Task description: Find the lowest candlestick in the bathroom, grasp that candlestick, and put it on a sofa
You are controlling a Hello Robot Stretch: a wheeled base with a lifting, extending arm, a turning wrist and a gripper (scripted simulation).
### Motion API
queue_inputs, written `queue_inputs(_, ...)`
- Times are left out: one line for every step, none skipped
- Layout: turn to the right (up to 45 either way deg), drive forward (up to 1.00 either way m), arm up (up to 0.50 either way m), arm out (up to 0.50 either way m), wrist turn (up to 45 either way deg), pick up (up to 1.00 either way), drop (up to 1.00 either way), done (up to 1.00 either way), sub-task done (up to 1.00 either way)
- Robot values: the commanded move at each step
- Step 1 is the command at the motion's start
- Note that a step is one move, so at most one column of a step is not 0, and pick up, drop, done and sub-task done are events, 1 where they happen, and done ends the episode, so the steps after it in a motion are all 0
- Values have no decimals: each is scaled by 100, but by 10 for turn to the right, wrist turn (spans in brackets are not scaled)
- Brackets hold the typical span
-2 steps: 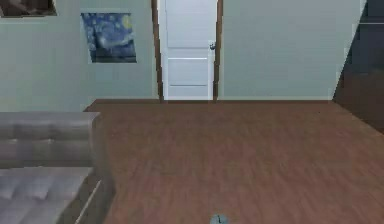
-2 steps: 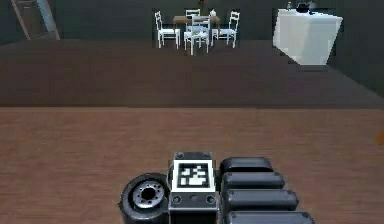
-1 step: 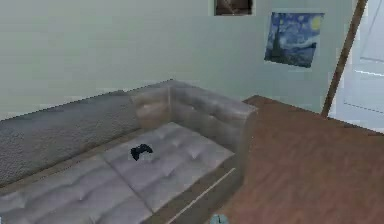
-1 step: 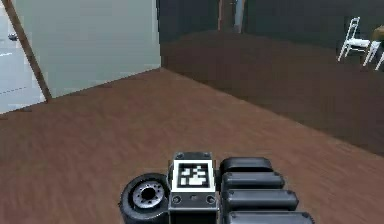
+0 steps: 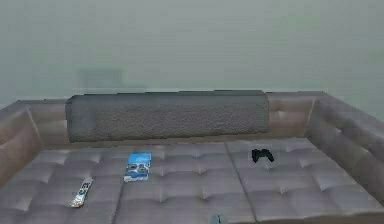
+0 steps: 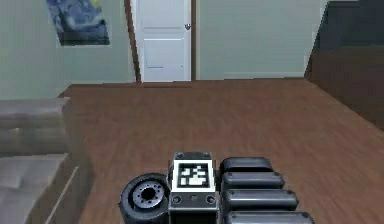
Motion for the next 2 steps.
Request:
queue_inputs(0, 5, 0, 0, 0, 0, 0, 0, 0)
queue_inputs(-450, 0, 0, 0, 0, 0, 0, 0, 0)
